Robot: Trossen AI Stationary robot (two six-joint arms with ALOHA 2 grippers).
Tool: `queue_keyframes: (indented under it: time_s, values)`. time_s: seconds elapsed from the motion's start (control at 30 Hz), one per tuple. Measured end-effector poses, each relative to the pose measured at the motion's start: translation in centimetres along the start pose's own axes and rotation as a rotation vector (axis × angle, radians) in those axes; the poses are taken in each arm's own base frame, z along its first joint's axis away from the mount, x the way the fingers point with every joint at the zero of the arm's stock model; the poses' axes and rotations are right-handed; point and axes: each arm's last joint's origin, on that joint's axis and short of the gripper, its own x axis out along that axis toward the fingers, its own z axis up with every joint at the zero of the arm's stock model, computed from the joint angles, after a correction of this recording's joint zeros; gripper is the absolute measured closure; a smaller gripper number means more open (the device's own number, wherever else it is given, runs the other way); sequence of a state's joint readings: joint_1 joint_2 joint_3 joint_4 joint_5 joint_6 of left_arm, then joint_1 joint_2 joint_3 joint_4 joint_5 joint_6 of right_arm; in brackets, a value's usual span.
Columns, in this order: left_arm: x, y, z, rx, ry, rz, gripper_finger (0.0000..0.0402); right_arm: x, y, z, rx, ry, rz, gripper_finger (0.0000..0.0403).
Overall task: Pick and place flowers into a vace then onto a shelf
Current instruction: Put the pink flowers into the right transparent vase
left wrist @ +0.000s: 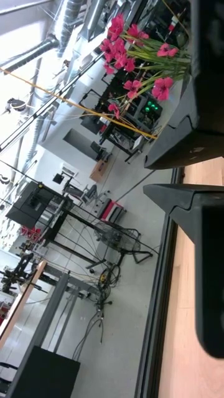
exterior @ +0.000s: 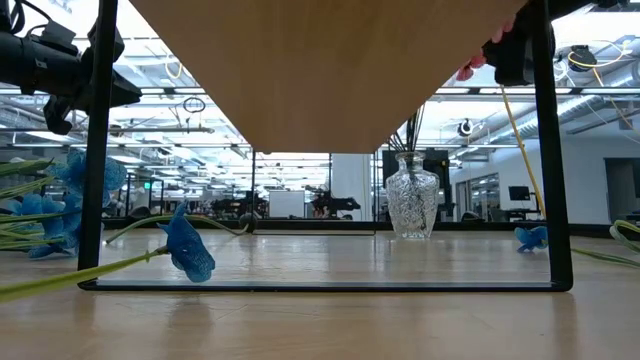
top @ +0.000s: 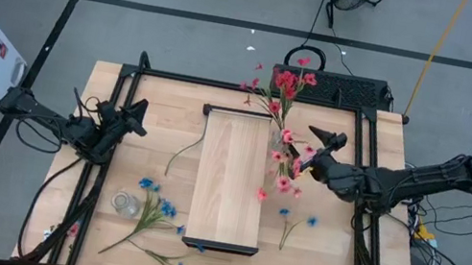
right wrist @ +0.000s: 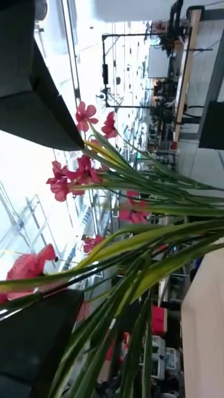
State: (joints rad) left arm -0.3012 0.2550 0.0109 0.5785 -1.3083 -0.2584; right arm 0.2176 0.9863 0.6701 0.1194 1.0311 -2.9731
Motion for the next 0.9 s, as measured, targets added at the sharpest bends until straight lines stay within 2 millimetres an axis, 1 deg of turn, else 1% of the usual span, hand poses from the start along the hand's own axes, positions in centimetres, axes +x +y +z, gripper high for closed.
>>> queue_keyframes:
  time_s: [0.2, 0.5, 0.57, 0.67, 0.7, 0.83, 0.9]
  values:
    - [0.0, 0.0, 0.0, 0.000, 0.000, 0.000, 0.0350, 0.0, -0.1, -0.8, 0.007, 0.050, 0.011, 0.0005]
    - [0.0, 0.0, 0.0, 0.000, 0.000, 0.000, 0.0350, 0.2, 0.1, -1.1, 0.030, 0.067, 0.029, 0.0006]
    - [0.0, 0.0, 0.0, 0.000, 0.000, 0.000, 0.0350, 0.0, 0.0, -1.4, 0.081, 0.089, 0.033, 0.0005]
    - [0.0, 0.0, 0.0, 0.000, 0.000, 0.000, 0.0350, -0.3, -0.2, -1.5, 0.250, 0.096, 0.004, 0.0006]
    - [0.0, 0.0, 0.0, 0.000, 0.000, 0.000, 0.0350, -0.3, -0.2, -1.2, 0.288, 0.084, 0.002, 0.0007]
    - [0.0, 0.0, 0.0, 0.000, 0.000, 0.000, 0.0350, -0.3, -0.3, -0.1, 0.352, 0.020, 0.010, 0.0010]
    - [0.0, 0.0, 0.0, 0.000, 0.000, 0.000, 0.0350, -0.4, -0.2, 0.4, 0.436, -0.014, 0.004, 0.0011]
